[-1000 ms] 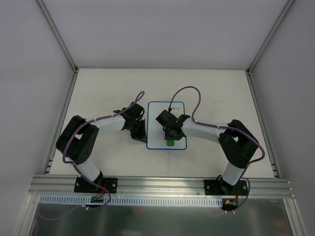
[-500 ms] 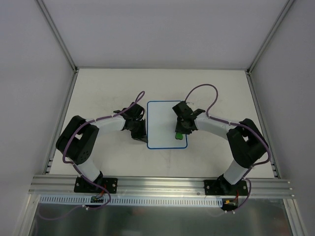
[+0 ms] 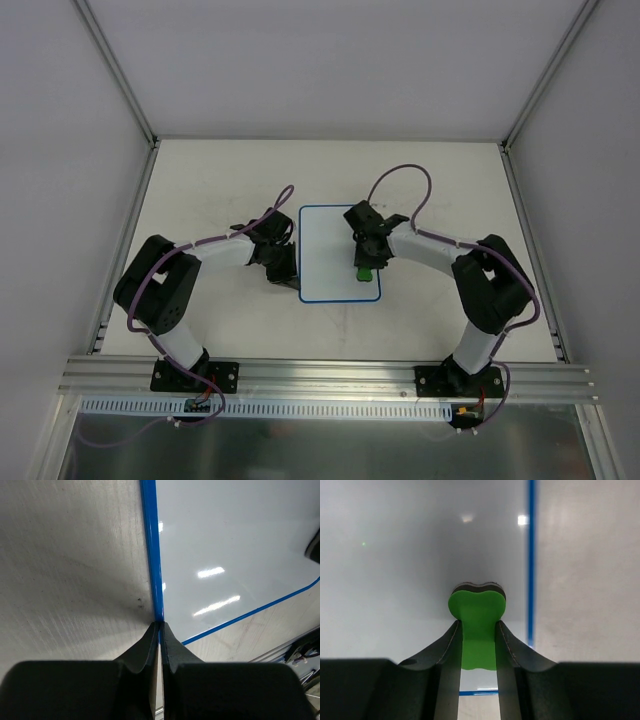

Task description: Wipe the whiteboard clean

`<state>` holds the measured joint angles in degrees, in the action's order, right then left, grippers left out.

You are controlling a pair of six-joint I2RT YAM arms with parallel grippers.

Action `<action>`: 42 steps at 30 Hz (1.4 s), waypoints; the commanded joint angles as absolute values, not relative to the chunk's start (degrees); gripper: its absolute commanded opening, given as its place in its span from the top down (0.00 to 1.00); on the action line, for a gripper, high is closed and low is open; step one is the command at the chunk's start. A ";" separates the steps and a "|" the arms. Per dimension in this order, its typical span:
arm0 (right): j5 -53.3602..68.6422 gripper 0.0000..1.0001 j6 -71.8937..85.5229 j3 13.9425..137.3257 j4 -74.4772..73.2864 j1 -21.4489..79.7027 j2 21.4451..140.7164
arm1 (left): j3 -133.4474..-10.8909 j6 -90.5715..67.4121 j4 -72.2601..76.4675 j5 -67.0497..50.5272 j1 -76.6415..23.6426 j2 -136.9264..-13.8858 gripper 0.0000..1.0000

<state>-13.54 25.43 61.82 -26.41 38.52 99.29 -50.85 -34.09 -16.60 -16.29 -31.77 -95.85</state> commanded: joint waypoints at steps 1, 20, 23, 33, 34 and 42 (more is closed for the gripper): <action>-11.17 1.00 20.93 66.87 -29.44 44.29 104.93 | -49.22 -32.78 -20.83 -12.30 -31.38 -96.77 1.00; -12.39 1.00 19.07 56.80 -29.53 35.95 98.89 | -48.52 -32.87 -20.74 -11.69 -31.38 -96.24 1.00; -13.27 1.00 18.72 54.15 -29.44 34.45 94.58 | -48.87 -32.96 -20.74 -11.95 -31.38 -96.59 1.00; -10.90 1.00 22.23 58.79 -27.33 46.64 94.91 | -49.39 -33.49 -20.74 -12.30 -31.38 -96.85 1.00; -10.64 1.00 22.76 59.84 -27.25 48.15 95.88 | -49.39 -33.49 -20.74 -12.30 -31.46 -96.77 1.00; -9.57 1.00 24.52 66.10 -27.25 54.49 103.01 | -49.22 -33.49 -20.74 -12.31 -31.46 -96.50 1.00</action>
